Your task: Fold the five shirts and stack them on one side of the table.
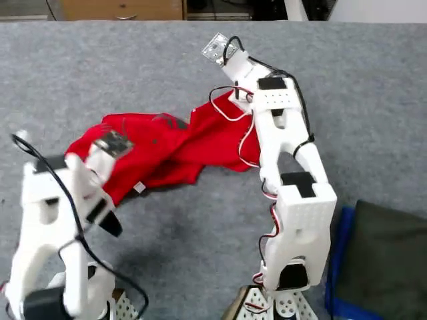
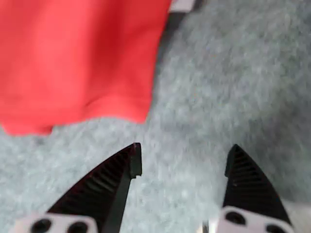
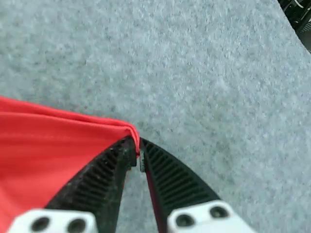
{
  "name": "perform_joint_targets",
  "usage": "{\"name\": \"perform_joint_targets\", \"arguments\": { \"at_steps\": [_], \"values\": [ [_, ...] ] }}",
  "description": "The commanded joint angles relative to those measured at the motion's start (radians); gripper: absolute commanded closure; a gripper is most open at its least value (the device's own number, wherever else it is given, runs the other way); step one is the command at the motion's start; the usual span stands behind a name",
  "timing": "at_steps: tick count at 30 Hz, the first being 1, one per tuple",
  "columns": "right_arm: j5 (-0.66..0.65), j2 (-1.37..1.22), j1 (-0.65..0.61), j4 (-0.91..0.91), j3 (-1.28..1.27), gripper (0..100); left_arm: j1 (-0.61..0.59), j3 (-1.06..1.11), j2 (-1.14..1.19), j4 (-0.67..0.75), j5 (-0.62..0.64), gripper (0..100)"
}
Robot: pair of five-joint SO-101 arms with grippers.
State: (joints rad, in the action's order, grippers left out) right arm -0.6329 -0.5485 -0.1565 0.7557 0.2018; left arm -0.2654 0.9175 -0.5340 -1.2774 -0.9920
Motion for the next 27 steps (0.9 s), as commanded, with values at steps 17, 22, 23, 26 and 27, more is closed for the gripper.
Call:
{"name": "perform_joint_targets", "arguments": {
  "at_steps": [17, 22, 23, 26, 27],
  "values": [
    [0.012, -0.044, -0.008, -0.054, 0.071, 99.5, -0.015, 0.241, -0.015, 0.525, -0.084, 73],
    [0.012, -0.044, -0.01, -0.054, 0.071, 99.5, -0.017, 0.186, 0.074, 0.546, -0.084, 73],
    [0.012, -0.045, -0.01, -0.054, 0.071, 99.5, -0.023, 0.176, 0.088, 0.549, -0.084, 73],
    [0.011, -0.065, -0.01, -0.052, 0.079, 99.5, -0.032, 0.146, 0.131, 0.549, -0.083, 73],
    [0.009, -0.073, -0.01, -0.054, 0.079, 99.5, -0.032, 0.137, 0.145, 0.549, -0.083, 73]
  ]
}}
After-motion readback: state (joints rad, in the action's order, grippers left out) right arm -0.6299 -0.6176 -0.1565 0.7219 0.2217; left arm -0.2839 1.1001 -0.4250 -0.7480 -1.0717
